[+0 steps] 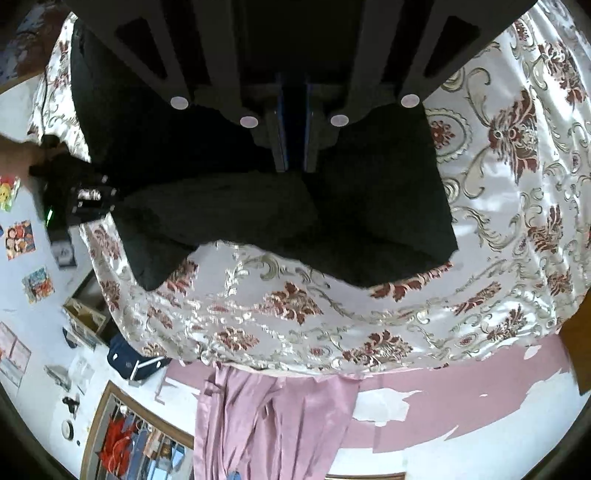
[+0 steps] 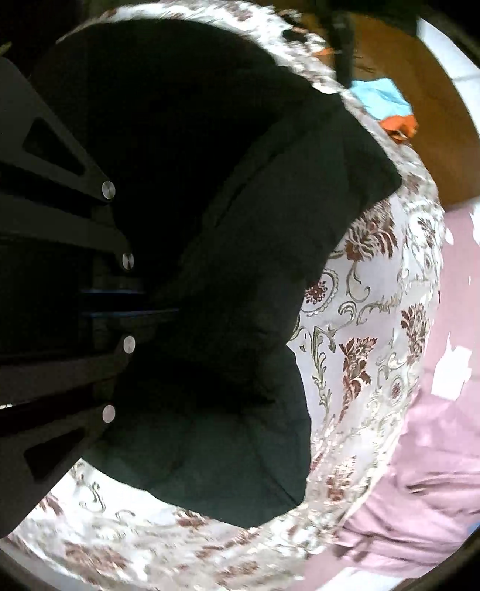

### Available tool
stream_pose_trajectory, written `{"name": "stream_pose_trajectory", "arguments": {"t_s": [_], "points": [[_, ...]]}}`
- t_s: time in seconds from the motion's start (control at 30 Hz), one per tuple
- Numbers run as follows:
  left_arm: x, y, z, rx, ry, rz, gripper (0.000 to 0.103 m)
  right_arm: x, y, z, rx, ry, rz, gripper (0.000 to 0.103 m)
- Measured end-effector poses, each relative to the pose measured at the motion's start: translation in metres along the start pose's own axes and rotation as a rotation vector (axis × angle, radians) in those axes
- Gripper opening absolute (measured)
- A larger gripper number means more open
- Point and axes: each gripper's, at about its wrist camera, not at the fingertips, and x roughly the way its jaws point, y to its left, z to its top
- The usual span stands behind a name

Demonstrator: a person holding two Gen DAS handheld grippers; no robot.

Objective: Fold large clothes

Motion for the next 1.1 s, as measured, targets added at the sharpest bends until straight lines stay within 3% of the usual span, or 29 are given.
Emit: {"name": "stream_pose_trajectory", "arguments": {"t_s": [0.07, 0.17, 0.27, 0.43, 0.53, 0.67, 0.77, 0.93, 1.03, 1.1], "points": [[0.002, -0.002, 0.015, 0.011, -0.015, 0.005, 0.01, -0.001, 0.0, -0.001, 0.007, -0.002, -0.006, 0.006], [0.018, -0.012, 0.048, 0.018, -0.036, -0.055, 0.01, -0.004, 0.0, 0.0, 0.004, -0.006, -0.019, 0.006], [0.049, -0.024, 0.063, 0.037, 0.011, -0.116, 0.01, -0.007, 0.006, 0.001, -0.039, -0.007, -0.037, 0.006], [0.111, -0.025, 0.023, 0.042, 0.171, -0.063, 0.01, -0.006, 0.001, -0.002, -0.013, 0.041, -0.009, 0.006], [0.114, -0.016, 0.006, -0.009, 0.165, -0.058, 0.01, -0.016, -0.006, -0.002, 0.071, 0.052, 0.072, 0.012], [0.111, -0.014, -0.001, -0.035, 0.147, -0.053, 0.01, -0.041, -0.023, -0.004, 0.254, 0.011, 0.219, 0.012], [0.113, -0.017, -0.005, -0.025, 0.141, -0.032, 0.01, -0.049, -0.024, 0.007, 0.321, -0.057, 0.239, 0.013], [0.118, -0.017, -0.009, -0.036, 0.134, 0.0, 0.01, -0.008, -0.017, 0.019, 0.365, -0.095, 0.249, 0.014], [0.122, -0.022, -0.017, -0.023, 0.133, 0.014, 0.01, 0.037, -0.01, -0.006, 0.32, -0.004, 0.207, 0.014], [0.125, -0.029, -0.022, 0.016, 0.128, 0.044, 0.01, 0.052, -0.011, -0.025, 0.351, 0.002, 0.23, 0.014]]}}
